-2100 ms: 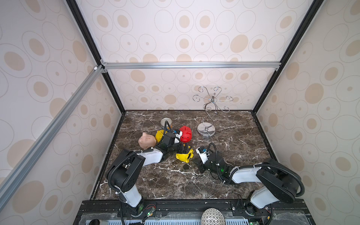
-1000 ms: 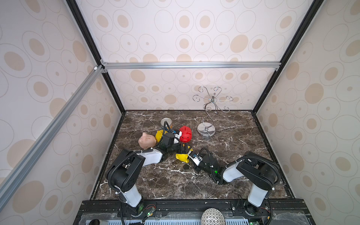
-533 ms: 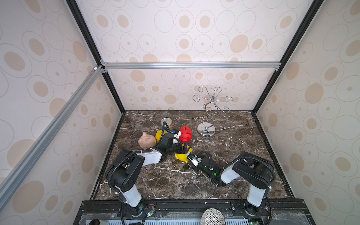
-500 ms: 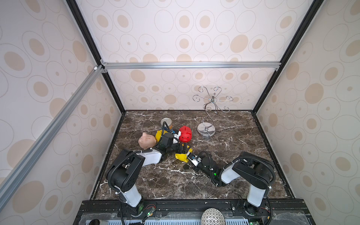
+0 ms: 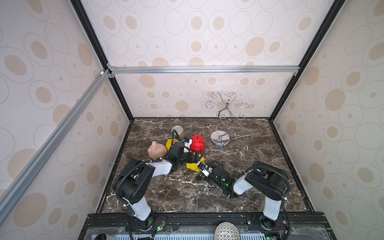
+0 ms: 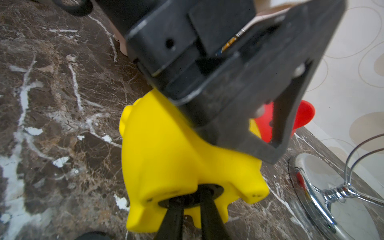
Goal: Open piggy banks
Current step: Open the lid on the piggy bank.
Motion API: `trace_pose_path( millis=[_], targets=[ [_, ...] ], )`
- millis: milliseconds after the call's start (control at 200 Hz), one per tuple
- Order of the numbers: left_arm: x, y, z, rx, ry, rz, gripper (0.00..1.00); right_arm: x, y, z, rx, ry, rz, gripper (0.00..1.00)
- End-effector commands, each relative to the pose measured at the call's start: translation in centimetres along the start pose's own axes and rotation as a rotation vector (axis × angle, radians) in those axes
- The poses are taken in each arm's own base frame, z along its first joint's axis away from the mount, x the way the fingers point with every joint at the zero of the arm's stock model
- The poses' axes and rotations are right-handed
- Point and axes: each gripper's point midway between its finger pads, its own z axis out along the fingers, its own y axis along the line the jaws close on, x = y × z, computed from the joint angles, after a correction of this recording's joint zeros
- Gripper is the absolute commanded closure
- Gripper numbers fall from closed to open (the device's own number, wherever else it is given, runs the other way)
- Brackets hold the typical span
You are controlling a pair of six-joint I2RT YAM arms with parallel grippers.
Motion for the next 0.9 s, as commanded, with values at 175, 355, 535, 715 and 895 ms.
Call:
trace_pose_path(
  millis=[175,355,535,715,895],
  targets=[
    [6.4,1.9,0.4,-0.033,0.18,-0.071,0.07,-0.6,1.1,1.2,-0.029,-0.019,-0.044,0.93],
    [6.6,2.0,0.4,-0.036,0.187,-0.071,0.07,-0.6,1.5,1.5,-0.043,-0.01,-0.051,0.99],
    [6.8,2.1,0.5,-0.04,0.195,-0.075,0.07,-0.6,1.7,1.7,-0.042,-0.003,-0.072,1.0],
    [6.9,1.7,0.5,-0.015,0.203,-0.091,0.07,-1.3,2.0,1.9,-0.02,-0.009,-0.137,1.0],
    [7.1,1.8,0.5,-0.018,0.207,-0.101,0.07,-2.4,1.8,2.1,0.087,-0.033,-0.24,1.0]
  ],
)
